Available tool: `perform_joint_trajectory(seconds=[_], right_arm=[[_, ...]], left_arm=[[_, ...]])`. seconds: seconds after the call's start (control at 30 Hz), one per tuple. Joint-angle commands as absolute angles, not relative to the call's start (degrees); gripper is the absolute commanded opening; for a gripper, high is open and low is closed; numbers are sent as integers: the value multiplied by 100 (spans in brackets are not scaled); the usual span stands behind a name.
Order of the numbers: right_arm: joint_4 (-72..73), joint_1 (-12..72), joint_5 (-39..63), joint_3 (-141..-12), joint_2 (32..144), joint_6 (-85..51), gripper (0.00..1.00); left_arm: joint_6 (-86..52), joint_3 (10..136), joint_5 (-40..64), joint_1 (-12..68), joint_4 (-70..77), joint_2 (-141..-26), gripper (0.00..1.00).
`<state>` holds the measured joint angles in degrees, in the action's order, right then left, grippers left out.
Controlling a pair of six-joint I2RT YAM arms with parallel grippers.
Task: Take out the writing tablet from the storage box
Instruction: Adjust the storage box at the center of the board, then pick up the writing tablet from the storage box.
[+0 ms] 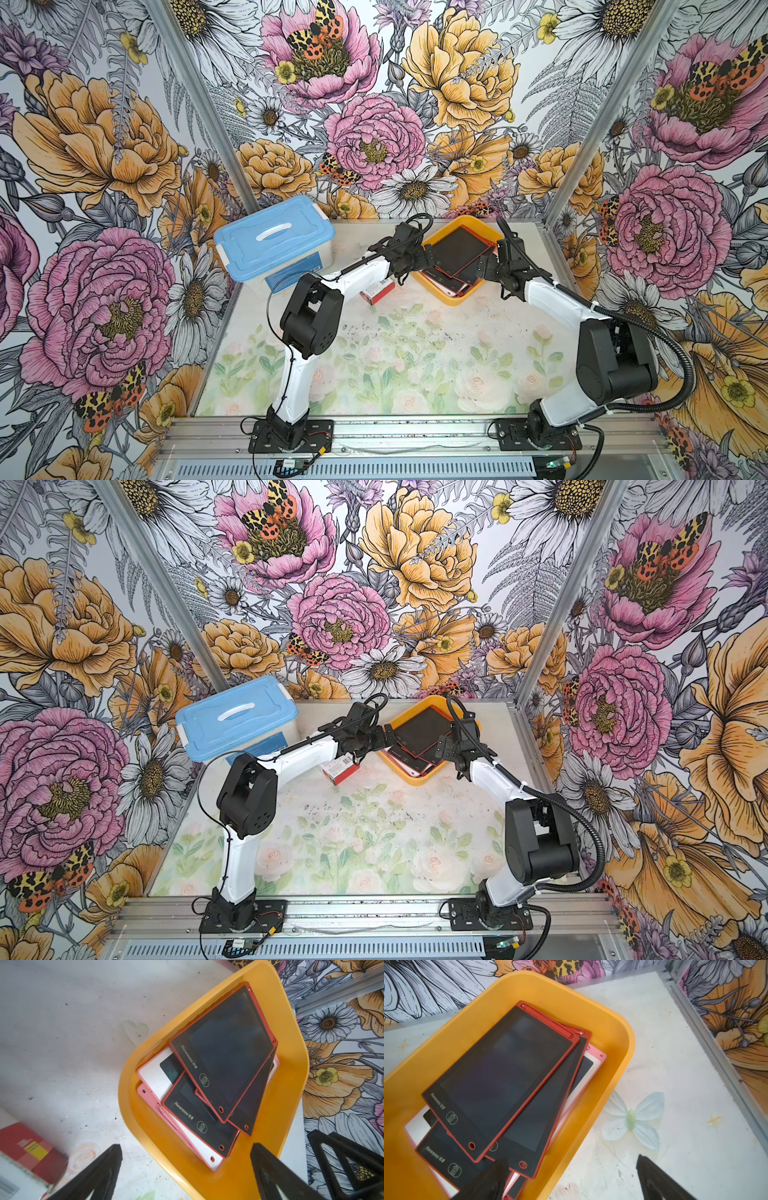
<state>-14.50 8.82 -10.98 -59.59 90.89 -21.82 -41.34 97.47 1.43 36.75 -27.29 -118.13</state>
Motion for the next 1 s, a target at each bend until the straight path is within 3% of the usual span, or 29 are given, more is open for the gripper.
perform_joint_trajectory(seconds=[0.0, 0.3, 0.97], right_arm=[[-1313, 904, -786, -6552, 9429, -2106, 100], [-1309, 905, -931, -7830, 10340, -1538, 100], [-1270, 665, -1088, -8763, 11584, -1676, 100]], left_arm=[[-3977, 9952, 12, 3871, -2844, -11348, 99], [-4808, 11190, 1053, 3669, -2859, -12423, 99], [-6226, 12487, 50, 3629, -3764, -13812, 99]])
